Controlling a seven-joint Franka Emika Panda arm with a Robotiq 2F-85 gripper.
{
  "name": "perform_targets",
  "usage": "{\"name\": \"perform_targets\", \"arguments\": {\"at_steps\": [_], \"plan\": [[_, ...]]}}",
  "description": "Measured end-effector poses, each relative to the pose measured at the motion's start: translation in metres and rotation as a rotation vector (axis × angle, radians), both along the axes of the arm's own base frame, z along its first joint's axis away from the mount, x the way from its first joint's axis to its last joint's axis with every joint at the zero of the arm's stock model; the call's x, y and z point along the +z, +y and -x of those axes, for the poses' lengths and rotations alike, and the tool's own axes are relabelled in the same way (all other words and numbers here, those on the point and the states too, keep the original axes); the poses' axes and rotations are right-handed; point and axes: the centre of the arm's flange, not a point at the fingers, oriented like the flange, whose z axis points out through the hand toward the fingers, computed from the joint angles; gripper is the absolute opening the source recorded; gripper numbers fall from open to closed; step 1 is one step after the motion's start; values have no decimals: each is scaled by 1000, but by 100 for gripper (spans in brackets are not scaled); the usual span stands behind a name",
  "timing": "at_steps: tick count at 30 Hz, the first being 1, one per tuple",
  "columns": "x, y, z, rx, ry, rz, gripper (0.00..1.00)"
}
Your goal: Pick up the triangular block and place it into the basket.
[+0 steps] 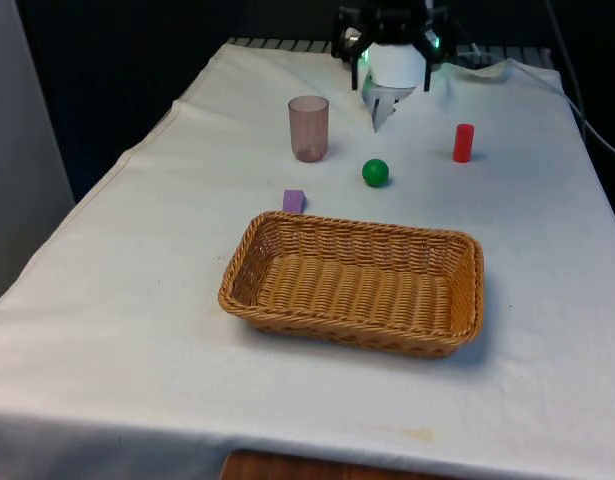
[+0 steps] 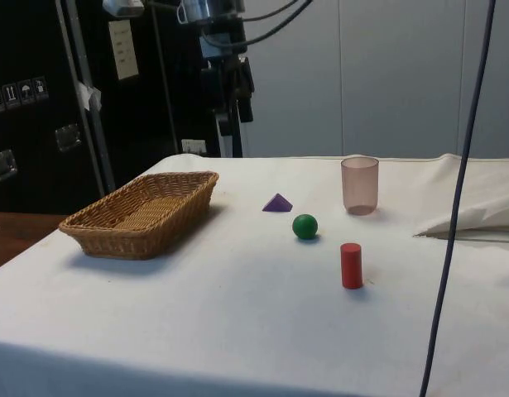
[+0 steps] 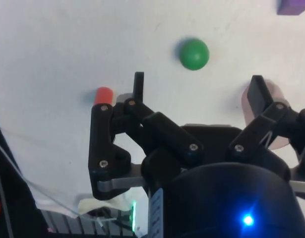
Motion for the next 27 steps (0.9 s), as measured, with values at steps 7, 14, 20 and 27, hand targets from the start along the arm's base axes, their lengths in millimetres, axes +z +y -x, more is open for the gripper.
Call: {"name": "perform_targets", "arguments": {"at_steps": [7, 14, 20, 27], "plan": [[-11, -13, 4, -3, -21, 5, 100], [-22, -26, 10, -4, -48, 10, 100], [-36, -43, 19, -6, -81, 18, 100], [-50, -58, 30, -6, -100, 24, 100]]}}
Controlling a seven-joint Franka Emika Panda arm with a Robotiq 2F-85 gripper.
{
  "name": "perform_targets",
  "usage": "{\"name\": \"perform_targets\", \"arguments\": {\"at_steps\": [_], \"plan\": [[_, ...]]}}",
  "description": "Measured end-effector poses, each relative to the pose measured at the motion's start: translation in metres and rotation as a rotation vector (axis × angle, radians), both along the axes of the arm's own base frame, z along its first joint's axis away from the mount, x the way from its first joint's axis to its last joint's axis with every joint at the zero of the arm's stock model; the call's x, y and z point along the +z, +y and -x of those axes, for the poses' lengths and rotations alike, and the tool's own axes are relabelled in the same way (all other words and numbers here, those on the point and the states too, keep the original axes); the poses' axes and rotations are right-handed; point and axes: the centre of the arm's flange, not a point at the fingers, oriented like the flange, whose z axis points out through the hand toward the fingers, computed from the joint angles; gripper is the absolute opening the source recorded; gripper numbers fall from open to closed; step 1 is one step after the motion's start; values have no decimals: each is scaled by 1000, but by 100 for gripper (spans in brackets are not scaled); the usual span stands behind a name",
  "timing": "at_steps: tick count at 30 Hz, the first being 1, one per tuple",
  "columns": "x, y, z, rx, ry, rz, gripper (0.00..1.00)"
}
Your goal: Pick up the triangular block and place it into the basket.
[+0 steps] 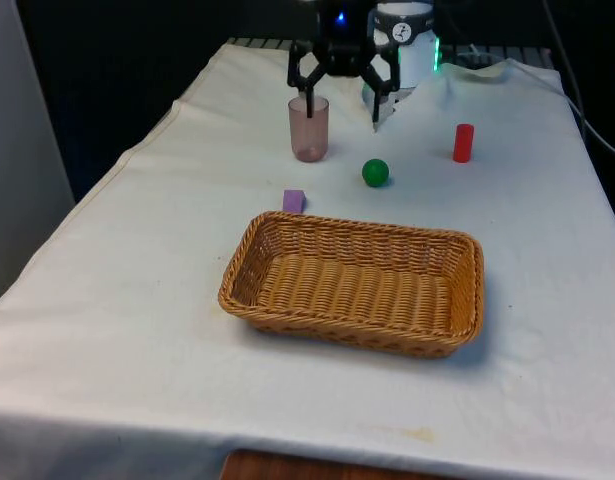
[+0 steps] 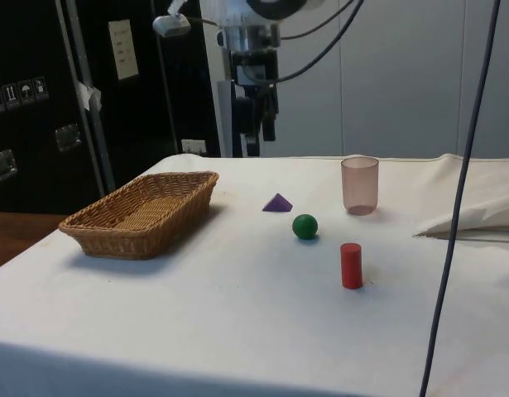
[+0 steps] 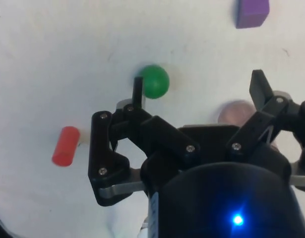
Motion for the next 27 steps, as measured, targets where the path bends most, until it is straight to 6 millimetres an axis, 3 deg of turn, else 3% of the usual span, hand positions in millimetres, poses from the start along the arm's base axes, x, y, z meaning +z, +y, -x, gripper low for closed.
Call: {"name": "perform_targets", "arguments": {"at_steps": [16, 27], "plan": [[-42, -32, 14, 16, -34, 36, 100], [-61, -39, 15, 13, -49, 38, 100]]}}
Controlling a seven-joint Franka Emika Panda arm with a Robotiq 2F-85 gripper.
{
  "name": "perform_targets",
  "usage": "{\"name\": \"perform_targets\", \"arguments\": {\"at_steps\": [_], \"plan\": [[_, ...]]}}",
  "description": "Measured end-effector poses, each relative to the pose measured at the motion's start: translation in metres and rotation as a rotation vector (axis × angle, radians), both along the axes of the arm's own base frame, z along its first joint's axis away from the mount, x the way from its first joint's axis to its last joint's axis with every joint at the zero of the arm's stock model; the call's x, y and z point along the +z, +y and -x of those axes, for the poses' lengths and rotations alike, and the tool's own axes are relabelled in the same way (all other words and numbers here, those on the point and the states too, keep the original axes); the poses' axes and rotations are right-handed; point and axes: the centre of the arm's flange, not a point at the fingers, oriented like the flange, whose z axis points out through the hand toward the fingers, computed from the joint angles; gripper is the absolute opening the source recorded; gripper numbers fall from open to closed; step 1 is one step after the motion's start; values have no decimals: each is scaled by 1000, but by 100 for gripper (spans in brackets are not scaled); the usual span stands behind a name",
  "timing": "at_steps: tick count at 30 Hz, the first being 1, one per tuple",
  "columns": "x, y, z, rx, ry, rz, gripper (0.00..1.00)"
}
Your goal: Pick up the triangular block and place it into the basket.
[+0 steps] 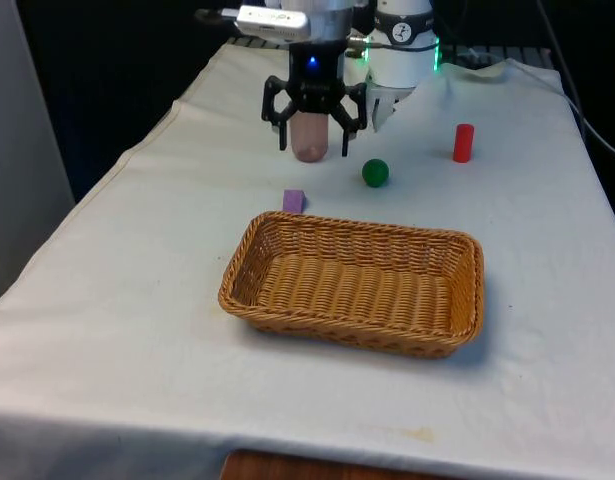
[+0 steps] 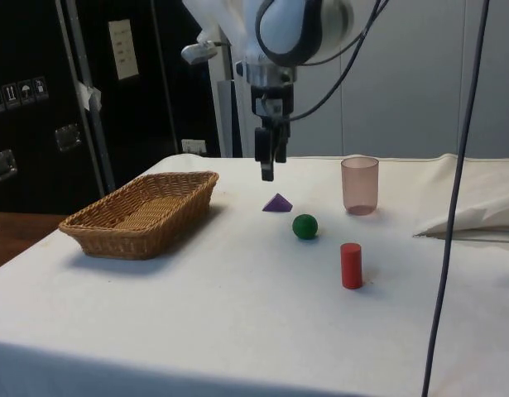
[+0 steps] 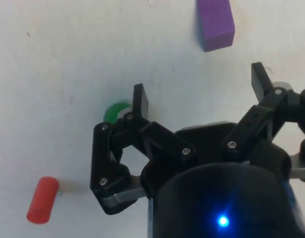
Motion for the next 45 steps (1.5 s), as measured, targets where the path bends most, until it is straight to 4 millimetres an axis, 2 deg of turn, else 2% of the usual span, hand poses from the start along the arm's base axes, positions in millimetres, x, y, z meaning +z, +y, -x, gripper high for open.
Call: {"name": "perform_targets", "arguments": {"at_steps": [11, 25, 45], "plan": [[-22, -9, 1, -9, -18, 6, 100], [-37, -37, 0, -45, -18, -6, 100], [-56, -38, -6, -53, -1, -1, 100]]}}
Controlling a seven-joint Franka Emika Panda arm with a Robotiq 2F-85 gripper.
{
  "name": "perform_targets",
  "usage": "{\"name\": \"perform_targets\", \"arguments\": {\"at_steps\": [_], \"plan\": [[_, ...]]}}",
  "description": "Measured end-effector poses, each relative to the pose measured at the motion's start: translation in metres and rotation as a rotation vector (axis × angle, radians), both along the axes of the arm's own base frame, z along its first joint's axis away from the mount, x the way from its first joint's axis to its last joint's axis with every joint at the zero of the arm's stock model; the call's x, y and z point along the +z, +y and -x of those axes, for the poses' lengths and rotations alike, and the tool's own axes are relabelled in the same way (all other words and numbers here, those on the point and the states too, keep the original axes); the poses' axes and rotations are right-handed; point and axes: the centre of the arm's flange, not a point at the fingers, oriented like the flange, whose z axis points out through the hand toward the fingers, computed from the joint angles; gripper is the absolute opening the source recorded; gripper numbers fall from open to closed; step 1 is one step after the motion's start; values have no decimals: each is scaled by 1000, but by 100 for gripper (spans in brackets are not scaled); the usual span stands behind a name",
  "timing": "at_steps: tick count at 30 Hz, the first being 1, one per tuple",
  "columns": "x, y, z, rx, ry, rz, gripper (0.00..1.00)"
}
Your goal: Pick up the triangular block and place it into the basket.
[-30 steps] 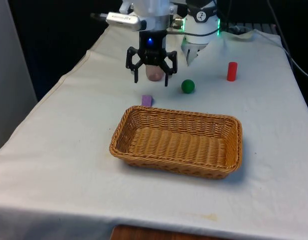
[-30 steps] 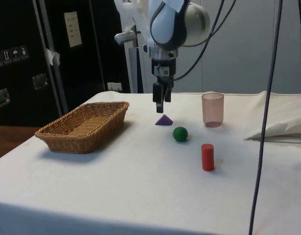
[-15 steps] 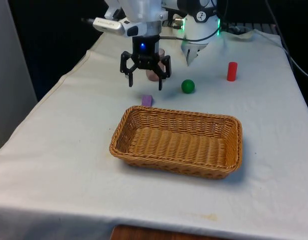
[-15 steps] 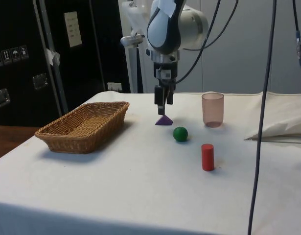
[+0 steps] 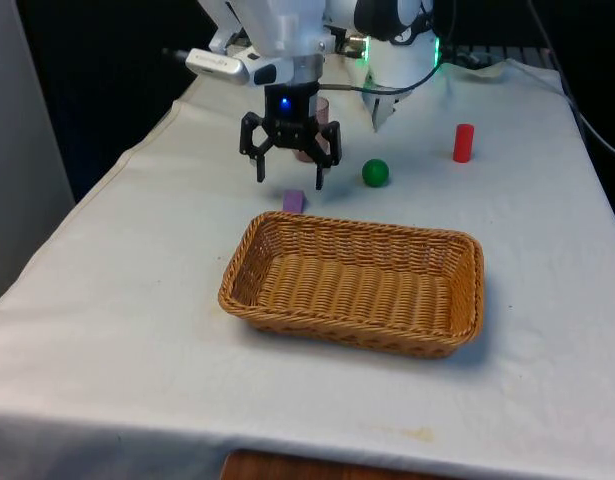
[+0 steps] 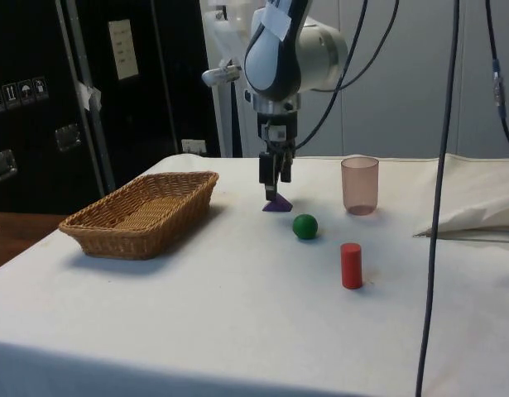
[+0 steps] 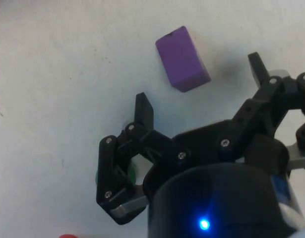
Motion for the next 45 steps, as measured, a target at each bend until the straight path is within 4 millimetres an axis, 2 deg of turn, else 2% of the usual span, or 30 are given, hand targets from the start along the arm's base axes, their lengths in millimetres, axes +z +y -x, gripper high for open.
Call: {"name": "perform_targets", "arguments": {"at_steps": [24, 27, 28, 29, 30, 31, 35, 36, 45], "plan": [[-16, -8, -5, -7, 22, 22, 99], [-17, -9, -6, -8, 22, 25, 86], [-17, -9, -7, -8, 22, 25, 75], [-17, -9, -7, -8, 22, 25, 70], [-17, -9, -7, -8, 22, 25, 65], [-17, -9, -7, -8, 22, 25, 65], [-17, -9, -7, -8, 22, 25, 45], [-17, -9, -7, -8, 22, 25, 35], [-15, -9, -9, -8, 16, 26, 33]]}}
